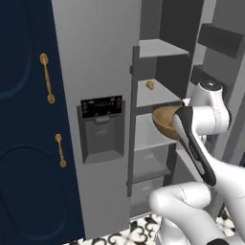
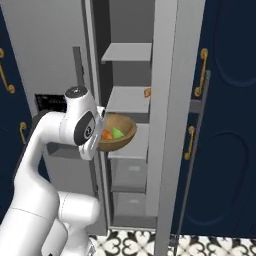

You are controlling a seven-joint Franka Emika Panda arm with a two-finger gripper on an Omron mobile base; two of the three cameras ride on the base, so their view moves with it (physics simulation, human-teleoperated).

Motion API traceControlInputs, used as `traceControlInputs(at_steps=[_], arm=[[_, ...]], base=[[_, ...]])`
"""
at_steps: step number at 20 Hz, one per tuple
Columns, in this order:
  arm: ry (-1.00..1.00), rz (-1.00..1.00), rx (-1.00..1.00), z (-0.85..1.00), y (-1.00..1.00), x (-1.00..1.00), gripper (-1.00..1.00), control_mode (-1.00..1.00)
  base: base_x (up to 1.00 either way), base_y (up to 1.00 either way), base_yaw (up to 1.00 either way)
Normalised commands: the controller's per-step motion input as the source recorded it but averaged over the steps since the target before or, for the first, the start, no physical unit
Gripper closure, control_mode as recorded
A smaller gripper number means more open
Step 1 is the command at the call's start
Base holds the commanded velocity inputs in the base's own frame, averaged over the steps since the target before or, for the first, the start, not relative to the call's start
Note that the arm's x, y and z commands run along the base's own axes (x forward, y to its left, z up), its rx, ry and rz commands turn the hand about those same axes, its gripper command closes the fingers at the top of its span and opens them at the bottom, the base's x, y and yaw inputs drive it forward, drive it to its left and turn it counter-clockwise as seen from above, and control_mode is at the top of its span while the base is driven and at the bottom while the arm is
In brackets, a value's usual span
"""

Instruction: Pick the chicken drumstick and lemon wedge from their plates and place them in the bowl. Then put the bowl in the fridge.

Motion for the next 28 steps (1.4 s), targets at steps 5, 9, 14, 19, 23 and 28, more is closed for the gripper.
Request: traceControlInputs(at_steps=[5,9,14,19,23,28], arm=[[0.0,0.0,0.0,0.0,0.0,0.0,1.0,1.0],[0.0,0.0,0.0,0.0,0.0,0.0,1.0,1.0],[0.0,0.0,0.0,0.0,0.0,0.0,1.0,1.0],[0.0,0.0,0.0,0.0,0.0,0.0,1.0,1.0],[0.0,0.0,0.0,0.0,0.0,0.0,1.0,1.0],[0.0,0.0,0.0,0.0,0.0,0.0,1.0,1.0]], base=[[0.82,0.0,0.0],[0.47,-0.13,0.0],[0.26,-0.43,0.01],[0.14,-0.33,0.0],[0.22,-0.37,0.03],[0.43,-0.04,0.03]])
